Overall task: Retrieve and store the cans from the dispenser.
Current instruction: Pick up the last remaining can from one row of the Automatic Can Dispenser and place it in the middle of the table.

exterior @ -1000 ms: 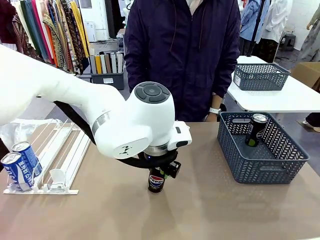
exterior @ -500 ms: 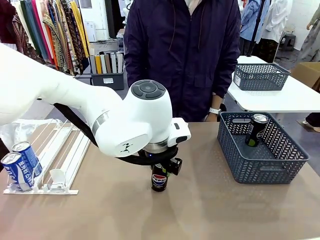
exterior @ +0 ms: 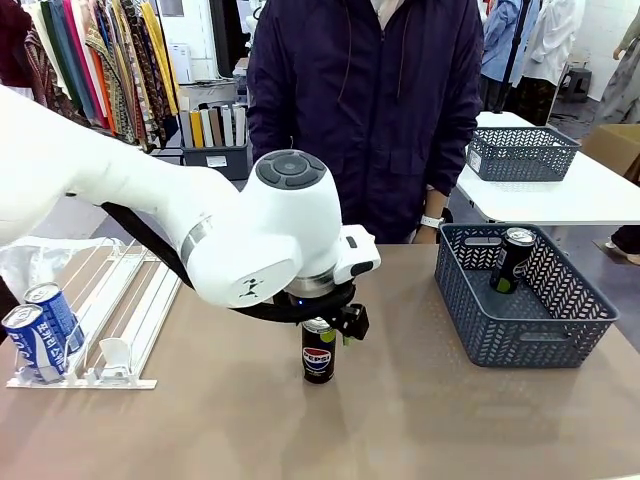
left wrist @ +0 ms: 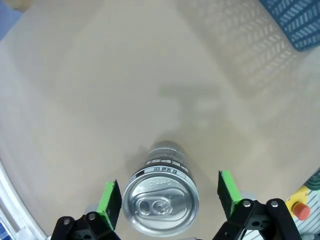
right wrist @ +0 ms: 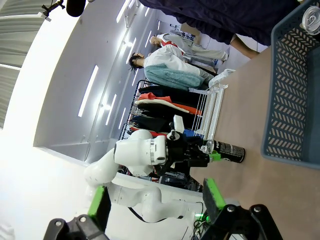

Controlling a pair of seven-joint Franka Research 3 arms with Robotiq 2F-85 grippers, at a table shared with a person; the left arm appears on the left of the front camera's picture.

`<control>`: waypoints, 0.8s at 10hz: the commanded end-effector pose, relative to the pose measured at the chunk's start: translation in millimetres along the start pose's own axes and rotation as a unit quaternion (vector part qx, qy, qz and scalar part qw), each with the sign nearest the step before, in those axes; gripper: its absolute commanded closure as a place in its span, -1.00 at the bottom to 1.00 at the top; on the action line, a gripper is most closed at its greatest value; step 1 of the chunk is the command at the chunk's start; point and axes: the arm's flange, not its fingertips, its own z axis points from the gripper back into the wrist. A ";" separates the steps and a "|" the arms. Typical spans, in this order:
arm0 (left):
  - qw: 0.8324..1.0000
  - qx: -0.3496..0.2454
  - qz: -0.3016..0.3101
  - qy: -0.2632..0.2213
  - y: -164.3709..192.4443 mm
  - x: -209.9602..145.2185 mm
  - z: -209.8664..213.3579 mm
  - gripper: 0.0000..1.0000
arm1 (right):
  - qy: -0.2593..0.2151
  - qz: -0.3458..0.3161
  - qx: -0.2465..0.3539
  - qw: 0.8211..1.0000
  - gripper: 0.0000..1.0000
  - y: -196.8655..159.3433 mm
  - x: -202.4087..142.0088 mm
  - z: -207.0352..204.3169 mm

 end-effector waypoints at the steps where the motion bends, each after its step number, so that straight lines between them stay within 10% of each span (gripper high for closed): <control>1: 0.999 -0.009 0.002 -0.030 14.4 3.6 49.1 -1.00 | 0.003 0.004 0.003 1.000 -1.00 2.6 -0.5 1.2; 5: 0.995 -0.094 0.038 -0.013 112.2 -7.4 216.7 -1.00 | 0.003 0.004 0.003 1.000 -1.00 2.6 -0.5 1.2; 8: 0.946 -0.313 0.081 -0.003 272.9 -63.1 283.7 -1.00 | 0.003 0.004 0.003 1.000 -1.00 2.6 -0.5 1.2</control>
